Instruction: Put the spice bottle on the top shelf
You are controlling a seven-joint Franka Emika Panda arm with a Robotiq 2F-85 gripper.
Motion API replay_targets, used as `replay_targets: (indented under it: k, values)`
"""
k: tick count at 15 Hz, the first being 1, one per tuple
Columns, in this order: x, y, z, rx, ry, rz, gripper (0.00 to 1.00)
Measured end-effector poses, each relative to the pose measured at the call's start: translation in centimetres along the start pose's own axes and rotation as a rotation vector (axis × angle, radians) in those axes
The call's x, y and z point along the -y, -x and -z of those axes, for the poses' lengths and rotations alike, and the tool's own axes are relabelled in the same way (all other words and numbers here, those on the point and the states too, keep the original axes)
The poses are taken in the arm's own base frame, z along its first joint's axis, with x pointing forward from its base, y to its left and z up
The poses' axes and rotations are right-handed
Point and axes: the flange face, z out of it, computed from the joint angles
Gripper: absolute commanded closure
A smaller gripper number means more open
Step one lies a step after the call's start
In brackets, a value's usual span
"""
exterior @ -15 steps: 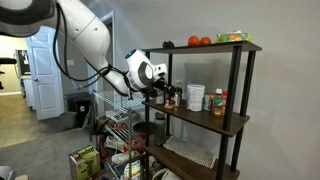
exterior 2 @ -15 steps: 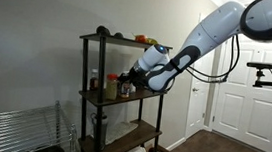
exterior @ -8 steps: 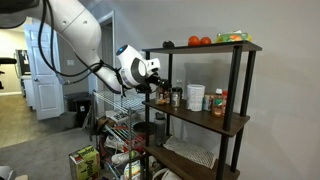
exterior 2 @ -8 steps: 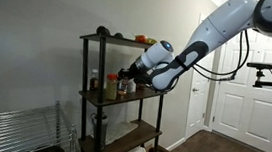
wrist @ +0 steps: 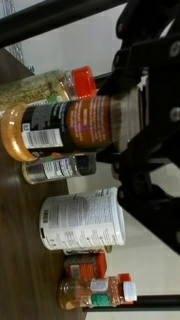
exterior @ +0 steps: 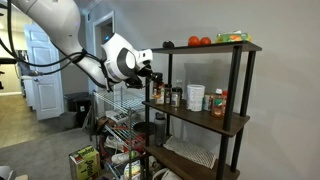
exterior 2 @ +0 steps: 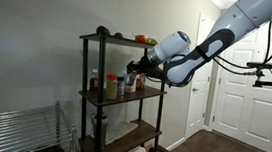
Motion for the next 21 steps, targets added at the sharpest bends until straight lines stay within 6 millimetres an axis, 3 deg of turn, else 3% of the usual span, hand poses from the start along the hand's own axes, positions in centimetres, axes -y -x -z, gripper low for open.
replay_targets:
  k: [3, 8, 9, 13, 19, 20, 21]
  values:
    - [-1.1, 0.5, 1.8, 0.003, 0.002, -0.025, 0.69]
    - [-0.9, 1.4, 4.9, -0.018, -0.035, -0.035, 0.69]
    - [-0.5, 1.8, 5.3, -0.016, -0.045, -0.034, 0.44]
    - [0.3, 3.0, 6.1, -0.007, -0.07, -0.031, 0.44]
    - [0.1, 3.0, 6.1, -0.008, -0.068, -0.033, 0.44]
    - [0.1, 3.0, 6.1, -0.008, -0.068, -0.033, 0.69]
    - [0.1, 3.0, 6.1, -0.008, -0.068, -0.033, 0.69]
